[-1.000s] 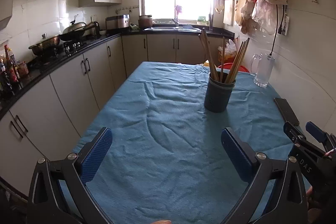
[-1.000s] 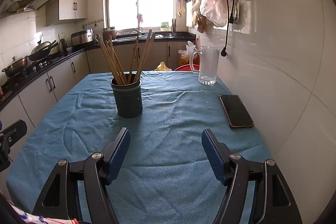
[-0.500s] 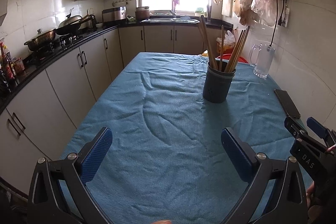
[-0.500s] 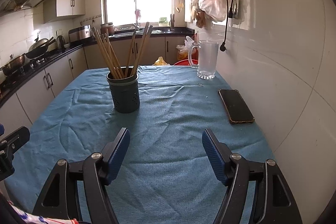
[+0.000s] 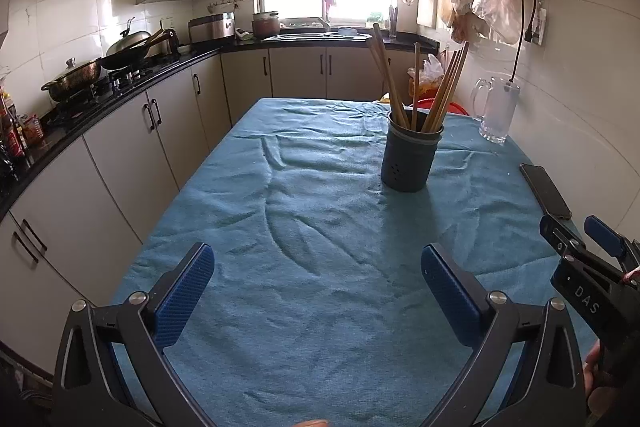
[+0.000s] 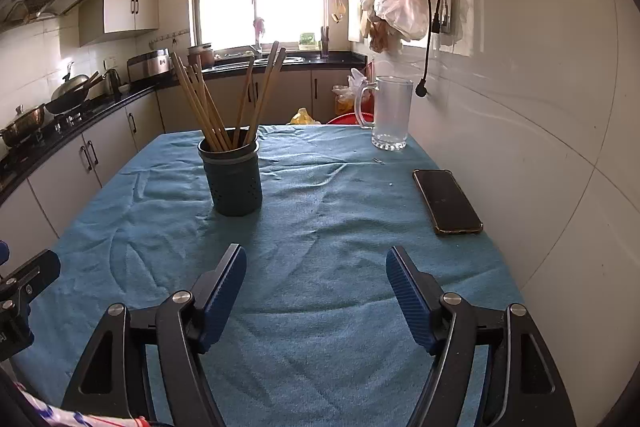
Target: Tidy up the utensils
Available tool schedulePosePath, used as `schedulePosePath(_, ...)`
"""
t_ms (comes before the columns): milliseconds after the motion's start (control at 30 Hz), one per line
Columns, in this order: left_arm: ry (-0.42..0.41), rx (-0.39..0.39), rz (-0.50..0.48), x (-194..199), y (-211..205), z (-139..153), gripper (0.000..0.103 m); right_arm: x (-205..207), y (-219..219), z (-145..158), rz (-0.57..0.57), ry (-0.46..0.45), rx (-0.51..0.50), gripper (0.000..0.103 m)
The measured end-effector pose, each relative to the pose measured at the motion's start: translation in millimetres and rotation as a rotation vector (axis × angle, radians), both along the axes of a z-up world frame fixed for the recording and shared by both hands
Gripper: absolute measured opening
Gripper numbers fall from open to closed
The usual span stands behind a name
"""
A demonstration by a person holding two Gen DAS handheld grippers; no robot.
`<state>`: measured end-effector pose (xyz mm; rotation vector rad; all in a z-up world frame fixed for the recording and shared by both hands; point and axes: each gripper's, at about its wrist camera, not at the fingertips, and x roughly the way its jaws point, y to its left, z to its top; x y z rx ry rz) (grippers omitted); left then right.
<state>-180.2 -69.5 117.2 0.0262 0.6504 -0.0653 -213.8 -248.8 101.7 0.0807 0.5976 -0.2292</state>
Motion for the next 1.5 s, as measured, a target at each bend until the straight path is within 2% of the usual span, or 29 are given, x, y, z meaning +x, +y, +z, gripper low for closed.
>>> schedulePosePath(1033, 0.069, 0.004, -0.007, 14, -4, -19, 0.103, 9, 3, -15, 0.021, 0.054, -0.013, 0.077)
schedulePosePath(1500, 0.057, 0.0, -0.02, 13, -3, -20, 0.103, 3, 4, -14, 0.01, 0.059, -0.037, 0.078)
